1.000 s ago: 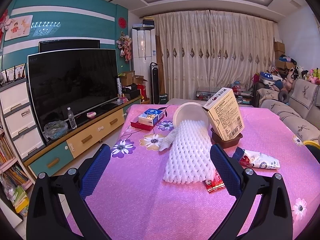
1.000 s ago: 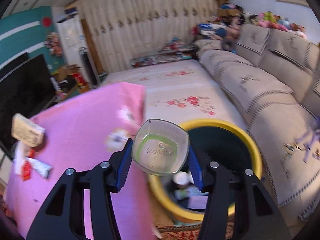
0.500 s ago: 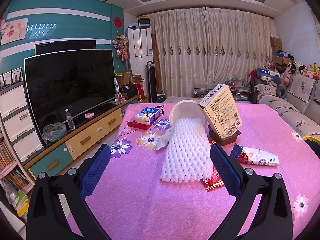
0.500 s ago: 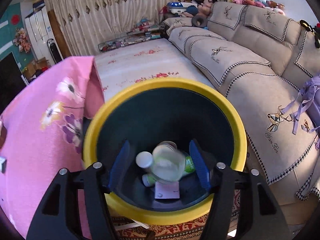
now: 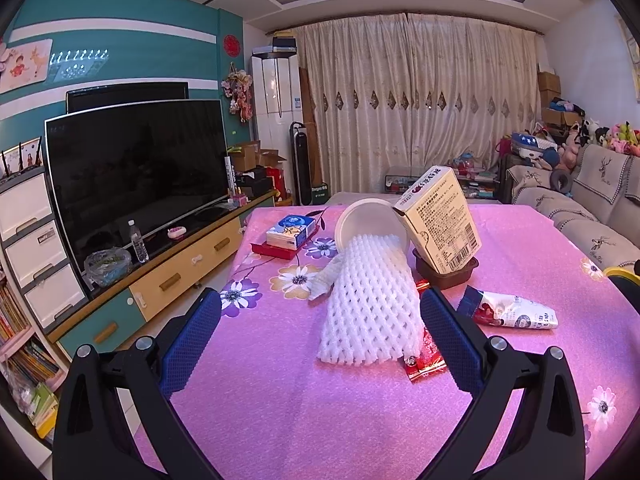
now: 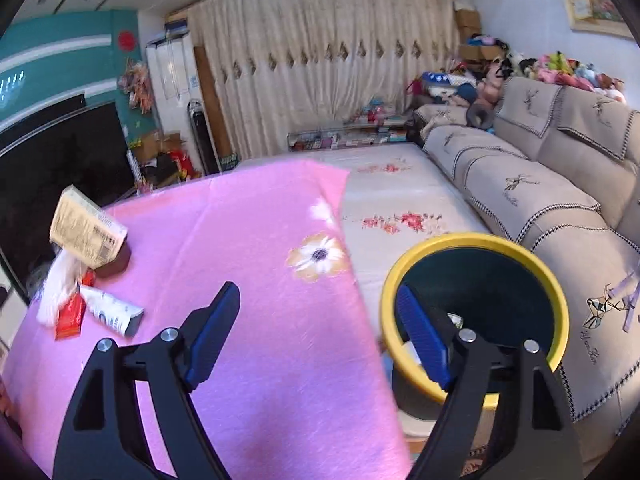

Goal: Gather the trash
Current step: 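Move the left tool down toward the white tube on the table, then grasp the white tube by its crimped end with the left tool, then carry the tube over the bin and open the left tool, then move the right tool to the beige drink box and close on it, then lift the box off the brown tray, carry it over the bin, release, then grasp the white foam fruit net with the left tool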

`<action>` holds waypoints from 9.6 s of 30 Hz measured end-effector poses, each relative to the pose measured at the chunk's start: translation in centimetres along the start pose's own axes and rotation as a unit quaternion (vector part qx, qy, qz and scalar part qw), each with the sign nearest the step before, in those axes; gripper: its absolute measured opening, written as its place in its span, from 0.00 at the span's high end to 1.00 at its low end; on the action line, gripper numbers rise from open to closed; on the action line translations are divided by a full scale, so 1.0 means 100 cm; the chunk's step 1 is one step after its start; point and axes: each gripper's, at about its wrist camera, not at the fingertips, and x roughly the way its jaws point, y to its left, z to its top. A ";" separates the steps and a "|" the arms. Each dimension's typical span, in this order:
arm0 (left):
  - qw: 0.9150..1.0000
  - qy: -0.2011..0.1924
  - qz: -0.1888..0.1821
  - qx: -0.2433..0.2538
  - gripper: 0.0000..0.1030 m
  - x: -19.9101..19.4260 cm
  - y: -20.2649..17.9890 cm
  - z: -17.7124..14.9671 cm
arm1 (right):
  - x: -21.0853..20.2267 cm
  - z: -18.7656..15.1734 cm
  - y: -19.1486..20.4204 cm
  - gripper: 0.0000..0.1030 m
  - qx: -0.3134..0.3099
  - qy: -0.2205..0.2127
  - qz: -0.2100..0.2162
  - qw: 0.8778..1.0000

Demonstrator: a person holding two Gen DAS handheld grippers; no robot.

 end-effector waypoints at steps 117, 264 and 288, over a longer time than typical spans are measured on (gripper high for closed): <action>0.806 0.246 -0.479 0.246 0.80 0.081 -0.548 0.032 | -0.113 -0.038 -0.216 0.07 0.144 -0.040 -0.218 0.965; 0.998 -0.029 0.032 -0.038 0.05 0.018 0.010 0.002 | 0.009 0.024 -0.090 0.14 0.096 -0.023 -0.086 0.991; 0.988 0.140 -0.066 0.027 0.05 0.110 -0.050 0.016 | 0.003 0.013 0.017 0.11 0.013 -0.052 -0.048 0.997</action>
